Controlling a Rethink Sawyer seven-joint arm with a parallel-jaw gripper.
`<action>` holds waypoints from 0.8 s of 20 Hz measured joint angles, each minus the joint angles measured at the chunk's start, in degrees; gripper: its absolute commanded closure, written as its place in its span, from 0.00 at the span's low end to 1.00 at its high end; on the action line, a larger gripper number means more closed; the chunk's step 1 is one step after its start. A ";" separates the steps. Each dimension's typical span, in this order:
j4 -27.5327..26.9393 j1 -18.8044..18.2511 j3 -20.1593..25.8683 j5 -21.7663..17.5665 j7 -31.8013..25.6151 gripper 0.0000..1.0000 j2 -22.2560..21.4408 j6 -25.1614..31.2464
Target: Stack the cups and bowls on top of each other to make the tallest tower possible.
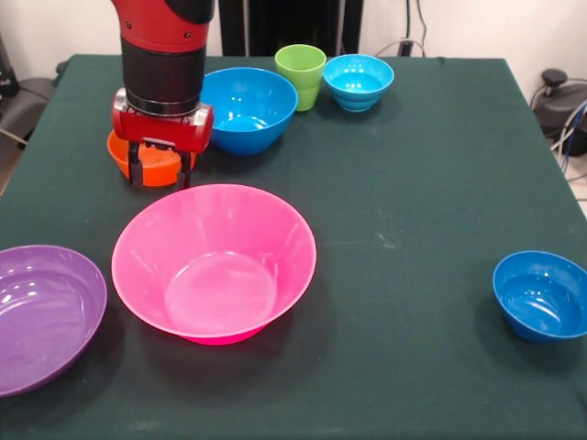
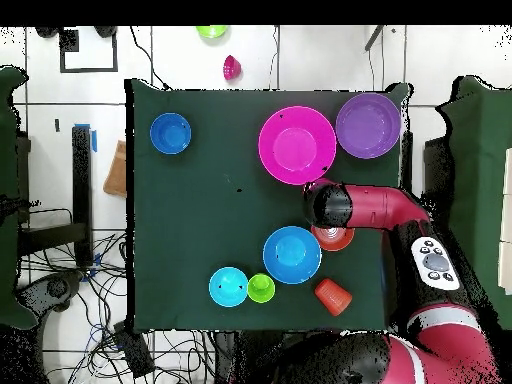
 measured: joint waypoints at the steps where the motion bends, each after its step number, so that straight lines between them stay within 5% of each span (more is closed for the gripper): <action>1: 0.01 -0.01 0.02 0.13 0.00 0.00 -0.07 0.12; 5: 0.01 0.19 0.06 1.63 0.00 0.00 -1.61 5.29; 12: -3.24 1.29 0.49 3.91 0.00 0.00 -7.21 26.51; 16: -5.20 0.94 1.64 5.23 0.00 0.00 -8.48 30.62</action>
